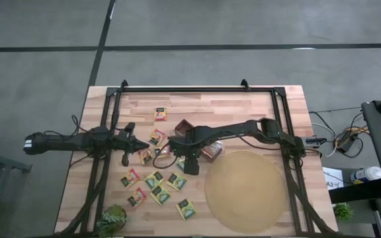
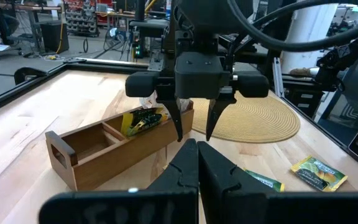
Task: Pick & Place Tea
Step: Put the yellow tea bag into the middle section of the wooden organizer
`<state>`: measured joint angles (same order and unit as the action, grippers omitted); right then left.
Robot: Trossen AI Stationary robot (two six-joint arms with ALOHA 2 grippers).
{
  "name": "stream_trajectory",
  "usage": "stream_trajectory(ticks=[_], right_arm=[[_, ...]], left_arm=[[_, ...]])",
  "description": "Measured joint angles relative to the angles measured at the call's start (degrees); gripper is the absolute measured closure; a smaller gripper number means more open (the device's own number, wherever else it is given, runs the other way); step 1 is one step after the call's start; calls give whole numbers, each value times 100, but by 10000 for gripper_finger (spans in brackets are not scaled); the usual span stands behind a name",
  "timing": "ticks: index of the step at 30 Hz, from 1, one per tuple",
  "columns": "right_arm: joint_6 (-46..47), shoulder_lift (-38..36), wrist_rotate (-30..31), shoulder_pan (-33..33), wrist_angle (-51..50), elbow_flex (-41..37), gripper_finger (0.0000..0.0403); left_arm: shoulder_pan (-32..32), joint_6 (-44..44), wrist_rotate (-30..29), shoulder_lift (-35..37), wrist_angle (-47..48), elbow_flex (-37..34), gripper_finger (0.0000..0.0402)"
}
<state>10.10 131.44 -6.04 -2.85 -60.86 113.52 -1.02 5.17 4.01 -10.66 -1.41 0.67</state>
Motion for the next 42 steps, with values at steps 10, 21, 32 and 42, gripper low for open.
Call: stream_trajectory(ticks=[10,21,32,42], right_arm=[[-232,-178,8,2,-43,306,218],[-2481,-167,-454,-63,4,524,218],[-3584,193,122,116,167,456,218],[-3560,529,134,200,177,456,218]], left_arm=[[-2,-1,0,0,0,-2,402],[0,0,0,1,0,0,402],[0,-1,0,0,2,0,402],[-1,0,-8,0,2,-1,402]])
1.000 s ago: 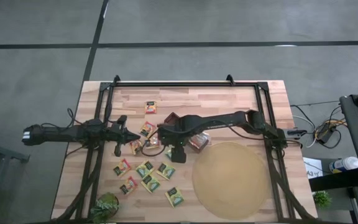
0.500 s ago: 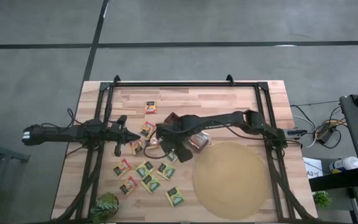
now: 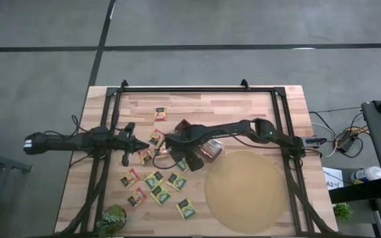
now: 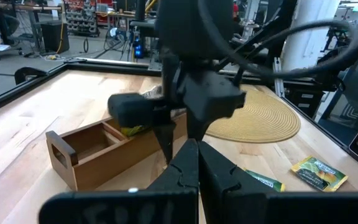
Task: Pick & Place Tea
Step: Put the yellow tea bag into the middle section of the wooden organizer
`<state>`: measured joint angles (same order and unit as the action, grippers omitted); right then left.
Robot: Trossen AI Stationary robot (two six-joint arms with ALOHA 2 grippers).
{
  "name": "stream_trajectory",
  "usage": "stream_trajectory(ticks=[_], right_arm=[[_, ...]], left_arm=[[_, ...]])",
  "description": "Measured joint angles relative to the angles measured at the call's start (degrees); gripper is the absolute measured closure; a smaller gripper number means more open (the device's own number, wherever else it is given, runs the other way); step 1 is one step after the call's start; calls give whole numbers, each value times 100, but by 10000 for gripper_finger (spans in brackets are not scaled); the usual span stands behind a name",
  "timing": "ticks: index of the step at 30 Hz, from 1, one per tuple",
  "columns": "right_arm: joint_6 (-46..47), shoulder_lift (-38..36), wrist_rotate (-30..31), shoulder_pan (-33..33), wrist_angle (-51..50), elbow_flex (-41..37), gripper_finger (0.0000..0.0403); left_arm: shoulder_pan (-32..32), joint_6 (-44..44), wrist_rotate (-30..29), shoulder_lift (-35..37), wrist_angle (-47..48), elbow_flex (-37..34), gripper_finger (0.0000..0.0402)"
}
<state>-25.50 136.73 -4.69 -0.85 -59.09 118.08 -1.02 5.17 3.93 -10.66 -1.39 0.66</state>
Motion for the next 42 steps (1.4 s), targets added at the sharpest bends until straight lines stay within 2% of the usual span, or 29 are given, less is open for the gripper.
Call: stream_trajectory(ticks=[13,23,27,31,34,42], right_arm=[[445,13,38,60,80,-17,218],[1726,-35,43,-73,-765,529,218],[2970,-35,112,-130,-1040,831,218],[5131,-35,77,-192,-1387,984,218],[6600,-37,-181,-207,-1420,928,218],[7847,-26,-266,-355,-1416,668,218]], left_arm=[[-1,-2,-7,0,0,0,402],[-1,-1,-11,0,0,0,402],[-1,-2,-11,0,0,1,402],[0,-1,-11,0,0,1,402],[0,-1,-11,0,0,1,402],[-2,-1,-11,0,0,-1,402]])
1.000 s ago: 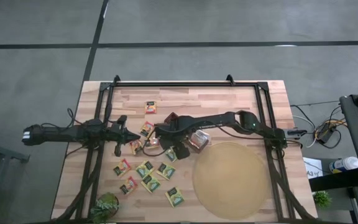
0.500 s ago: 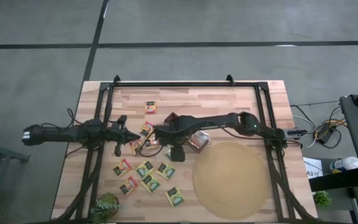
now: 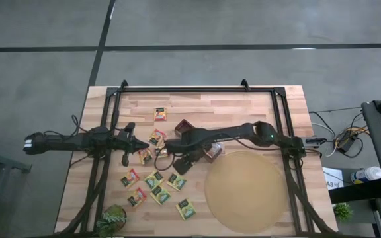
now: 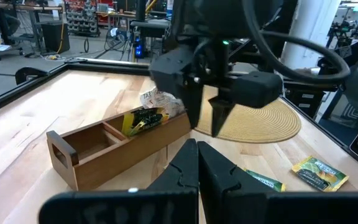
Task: Pick & Place Tea
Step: Put the yellow tea bag into the middle section of the wooden organizer
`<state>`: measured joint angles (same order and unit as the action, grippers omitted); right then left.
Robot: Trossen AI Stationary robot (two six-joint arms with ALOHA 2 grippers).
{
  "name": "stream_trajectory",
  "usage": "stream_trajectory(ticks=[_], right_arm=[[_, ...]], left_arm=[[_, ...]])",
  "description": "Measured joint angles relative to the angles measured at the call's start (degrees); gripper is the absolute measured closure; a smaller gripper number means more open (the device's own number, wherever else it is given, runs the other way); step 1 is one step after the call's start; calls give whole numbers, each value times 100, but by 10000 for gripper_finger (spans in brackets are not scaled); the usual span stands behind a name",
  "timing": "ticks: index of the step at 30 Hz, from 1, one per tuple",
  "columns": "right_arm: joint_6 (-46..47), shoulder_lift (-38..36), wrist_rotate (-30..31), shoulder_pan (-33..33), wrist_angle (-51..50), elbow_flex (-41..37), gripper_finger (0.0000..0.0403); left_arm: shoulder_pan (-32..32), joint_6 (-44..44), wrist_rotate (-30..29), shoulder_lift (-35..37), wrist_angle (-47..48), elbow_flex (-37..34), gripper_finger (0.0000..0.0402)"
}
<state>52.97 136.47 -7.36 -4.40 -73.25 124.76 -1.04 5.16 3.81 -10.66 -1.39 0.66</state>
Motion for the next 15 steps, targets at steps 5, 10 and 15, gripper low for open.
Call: stream_trajectory(ticks=[5,10,15], right_arm=[[825,-3,286,-175,55,-19,218],[1292,-56,404,-257,80,-16,218],[1688,-101,614,-259,178,-14,218]], left_arm=[[0,0,0,0,0,-1,402],[2,1,0,0,0,1,402],[2,0,0,0,0,0,402]])
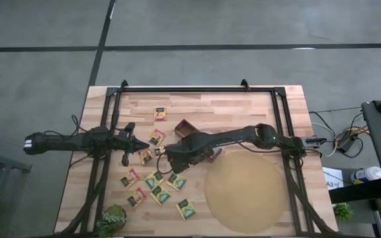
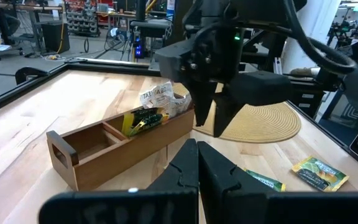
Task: Pick & Place Tea
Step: Put the yellow tea bag into the middle section of the wooden organizer
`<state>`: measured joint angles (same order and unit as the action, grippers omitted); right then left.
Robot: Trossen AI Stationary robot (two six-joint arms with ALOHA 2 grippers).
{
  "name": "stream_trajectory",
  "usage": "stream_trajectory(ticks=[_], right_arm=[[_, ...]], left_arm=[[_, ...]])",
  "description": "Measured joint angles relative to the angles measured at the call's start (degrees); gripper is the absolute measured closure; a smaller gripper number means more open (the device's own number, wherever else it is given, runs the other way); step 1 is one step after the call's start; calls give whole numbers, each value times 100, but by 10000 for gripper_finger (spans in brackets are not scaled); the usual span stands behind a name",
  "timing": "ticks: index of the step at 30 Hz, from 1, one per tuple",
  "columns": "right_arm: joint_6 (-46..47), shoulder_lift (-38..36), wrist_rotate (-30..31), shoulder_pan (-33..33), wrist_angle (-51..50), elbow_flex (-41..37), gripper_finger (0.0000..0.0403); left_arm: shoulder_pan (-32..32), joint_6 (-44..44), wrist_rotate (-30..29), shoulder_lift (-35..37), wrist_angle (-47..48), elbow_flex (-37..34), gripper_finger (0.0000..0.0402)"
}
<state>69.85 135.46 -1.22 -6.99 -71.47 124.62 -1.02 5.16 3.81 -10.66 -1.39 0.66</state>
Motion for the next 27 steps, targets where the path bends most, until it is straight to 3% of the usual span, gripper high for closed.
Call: stream_trajectory(ticks=[5,15,27], right_arm=[[879,0,128,-156,7,-8,218],[4185,68,140,-342,70,-128,218],[5261,68,483,-157,262,-583,218]], left_arm=[[-1,-1,0,0,0,0,402],[-1,0,0,0,0,1,402],[-2,-1,0,0,2,0,402]])
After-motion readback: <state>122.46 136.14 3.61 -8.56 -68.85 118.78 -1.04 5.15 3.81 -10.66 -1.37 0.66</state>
